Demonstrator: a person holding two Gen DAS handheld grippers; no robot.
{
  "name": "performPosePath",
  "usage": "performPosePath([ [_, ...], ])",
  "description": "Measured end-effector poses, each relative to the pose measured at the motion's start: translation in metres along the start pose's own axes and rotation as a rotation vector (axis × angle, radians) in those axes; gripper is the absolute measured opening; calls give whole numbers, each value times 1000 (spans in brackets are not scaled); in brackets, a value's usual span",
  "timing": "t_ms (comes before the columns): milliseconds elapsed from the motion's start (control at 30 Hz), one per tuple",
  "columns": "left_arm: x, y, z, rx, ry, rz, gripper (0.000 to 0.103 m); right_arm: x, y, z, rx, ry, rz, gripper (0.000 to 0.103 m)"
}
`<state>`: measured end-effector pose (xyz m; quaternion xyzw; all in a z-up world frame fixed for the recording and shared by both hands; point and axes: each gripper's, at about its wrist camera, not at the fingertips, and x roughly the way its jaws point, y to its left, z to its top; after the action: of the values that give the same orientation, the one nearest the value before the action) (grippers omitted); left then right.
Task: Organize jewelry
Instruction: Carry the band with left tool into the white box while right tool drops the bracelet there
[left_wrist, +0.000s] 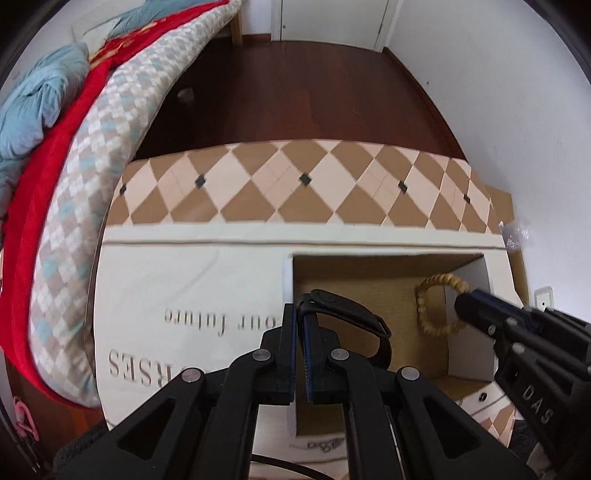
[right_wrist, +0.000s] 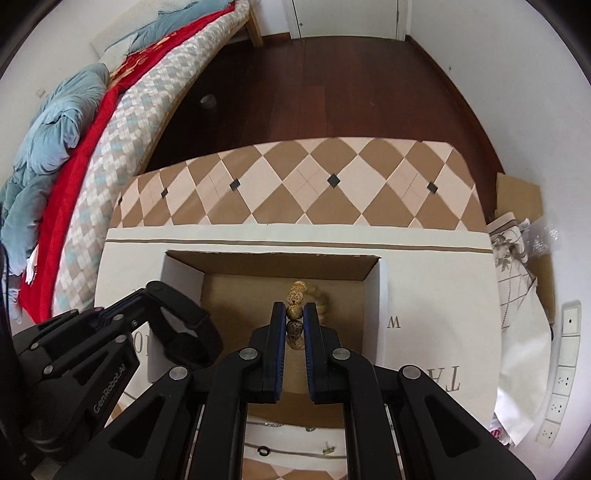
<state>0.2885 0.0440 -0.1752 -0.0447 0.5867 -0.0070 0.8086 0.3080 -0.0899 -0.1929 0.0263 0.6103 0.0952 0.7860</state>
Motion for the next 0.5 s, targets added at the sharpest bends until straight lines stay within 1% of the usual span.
performPosePath([
  [67, 3, 0, 6, -8, 25, -41, 5, 1, -2, 1, 2, 9, 21, 10],
  [100, 5, 0, 10, -16, 36, -48, 8, 1, -2, 2, 6, 12, 29, 10],
  [133, 6, -1, 13, -17, 44, -42, 10, 1, -2, 3, 6, 19, 33, 10],
  [200, 3, -5, 16, -15, 41, -44, 9, 1, -6, 4, 13, 35, 42, 11],
  [233, 1, -5, 17, -14, 32, -45, 9, 1, -7, 4, 17, 45, 47, 15],
  [267, -3, -7, 17, -12, 21, -39, 9, -1, -10, 3, 23, 47, 47, 28],
  [333, -10, -10, 18, -6, 0, -22, 11, -6, -13, 2, 33, 43, 41, 47],
  [367, -14, -10, 19, -6, -7, -12, 13, -10, -15, 1, 37, 35, 38, 48],
  [400, -18, -10, 19, -4, -17, -2, 18, -16, -16, 0, 37, 24, 30, 48],
  [433, -24, -10, 18, 0, -37, 20, 28, -20, -16, -1, 39, 18, 21, 48],
  [467, -29, -9, 18, 2, -55, 45, 37, -25, -17, -2, 41, 6, 8, 51],
  [500, -35, -8, 17, 4, -71, 70, 62, -31, -18, -4, 38, -7, -5, 54],
])
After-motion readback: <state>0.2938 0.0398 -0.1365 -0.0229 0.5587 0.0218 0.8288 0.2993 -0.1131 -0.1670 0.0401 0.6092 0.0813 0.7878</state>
